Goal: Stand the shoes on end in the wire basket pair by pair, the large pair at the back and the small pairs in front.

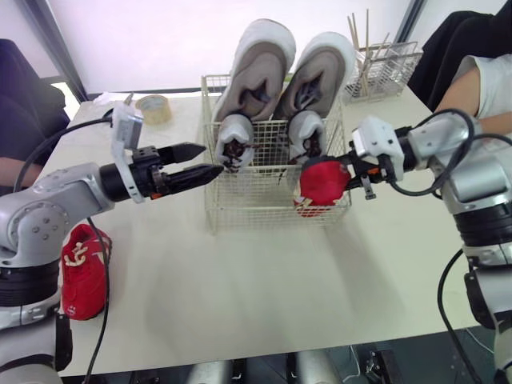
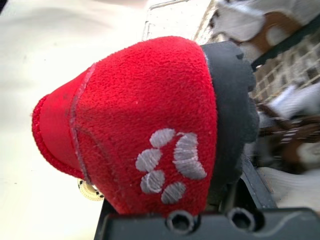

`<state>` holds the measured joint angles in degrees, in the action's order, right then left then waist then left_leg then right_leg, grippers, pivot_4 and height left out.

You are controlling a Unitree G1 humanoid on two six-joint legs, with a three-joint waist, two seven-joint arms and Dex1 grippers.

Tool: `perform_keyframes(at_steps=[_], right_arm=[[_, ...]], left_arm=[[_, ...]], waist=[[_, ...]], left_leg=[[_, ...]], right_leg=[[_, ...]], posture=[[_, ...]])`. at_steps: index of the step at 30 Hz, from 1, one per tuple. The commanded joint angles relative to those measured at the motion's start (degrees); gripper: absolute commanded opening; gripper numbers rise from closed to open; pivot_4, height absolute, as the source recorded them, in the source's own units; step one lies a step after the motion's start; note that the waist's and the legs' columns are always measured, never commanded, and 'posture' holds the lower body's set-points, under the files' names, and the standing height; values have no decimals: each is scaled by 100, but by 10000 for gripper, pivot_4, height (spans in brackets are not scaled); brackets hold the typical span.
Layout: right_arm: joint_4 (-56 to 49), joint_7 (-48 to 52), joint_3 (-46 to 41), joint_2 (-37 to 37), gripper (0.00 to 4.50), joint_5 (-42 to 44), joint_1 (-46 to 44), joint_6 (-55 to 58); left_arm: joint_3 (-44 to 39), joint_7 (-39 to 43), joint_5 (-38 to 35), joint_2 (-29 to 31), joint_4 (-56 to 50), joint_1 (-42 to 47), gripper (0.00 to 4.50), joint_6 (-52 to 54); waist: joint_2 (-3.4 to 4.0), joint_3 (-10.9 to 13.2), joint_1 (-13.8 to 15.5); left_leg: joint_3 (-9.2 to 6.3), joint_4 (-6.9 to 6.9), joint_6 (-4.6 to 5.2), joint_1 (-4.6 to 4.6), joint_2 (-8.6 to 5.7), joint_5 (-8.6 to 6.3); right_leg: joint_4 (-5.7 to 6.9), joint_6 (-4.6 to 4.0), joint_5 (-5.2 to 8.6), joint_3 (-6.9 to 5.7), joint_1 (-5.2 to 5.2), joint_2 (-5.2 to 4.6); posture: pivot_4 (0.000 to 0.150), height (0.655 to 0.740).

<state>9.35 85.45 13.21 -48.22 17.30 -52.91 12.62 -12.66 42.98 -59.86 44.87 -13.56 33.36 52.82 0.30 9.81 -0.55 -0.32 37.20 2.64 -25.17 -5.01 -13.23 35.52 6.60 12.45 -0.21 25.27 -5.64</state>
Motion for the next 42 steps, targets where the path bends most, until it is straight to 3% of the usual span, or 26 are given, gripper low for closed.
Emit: perform_keyframes(at_steps=[1,4,5,19,27,32,36,42], right_arm=[[-32,54,-139,12,26724,-49,-77,4],[-31,31,-166,-8,42295,-183,-26,-172],[-52,15,-183,-27,44507,-227,-5,-247],[-670,-102,-887,-719,44507,-53,-199,179],[-1206,-364,-1419,-685,44507,646,-281,1081],[-1640,-638,-1743,-431,44507,1568,-535,1941],[-1932,-814,-1865,-226,44507,2143,-670,2400],[-2054,-800,-1769,111,44507,2561,-762,2482]], left_arm=[[-186,-27,24,17,-141,35,45000,-74],[-197,-45,30,14,-169,21,45000,-64],[-200,-50,34,14,-175,14,45000,-64],[-283,-39,87,152,-178,-75,45000,-47],[-346,-18,166,314,-165,-150,45000,-35],[-630,-171,428,735,-97,-368,45000,42],[-910,-773,753,1183,-83,-590,45000,385],[-1939,-1441,903,1776,-152,-1656,45000,1657]], waist=[[0,0,0],[0,0,0],[0,0,-2],[0,0,0],[0,0,-2],[0,0,-13],[1,0,-13],[0,0,-12]], left_leg=[[0,0,0,0,0,0],[0,0,-1,0,0,0],[0,0,-1,0,0,-1],[0,2,-4,1,0,-1],[-1,1,2,1,1,-7],[-1,0,14,1,1,-14],[-1,-9,19,1,3,-18],[-1,-8,25,1,1,-22]], right_leg=[[0,0,0,0,0,0],[0,0,0,0,0,0],[0,0,0,0,-1,0],[3,0,0,0,-1,0],[2,0,0,1,-1,-2],[2,0,0,1,0,-2],[4,-1,0,3,7,0],[5,-1,0,3,5,-2]], posture=[[1500,7400],[1500,7400],[1500,7400],[1500,7400],[1500,7400],[1500,7400],[1500,7400],[1500,7400]])
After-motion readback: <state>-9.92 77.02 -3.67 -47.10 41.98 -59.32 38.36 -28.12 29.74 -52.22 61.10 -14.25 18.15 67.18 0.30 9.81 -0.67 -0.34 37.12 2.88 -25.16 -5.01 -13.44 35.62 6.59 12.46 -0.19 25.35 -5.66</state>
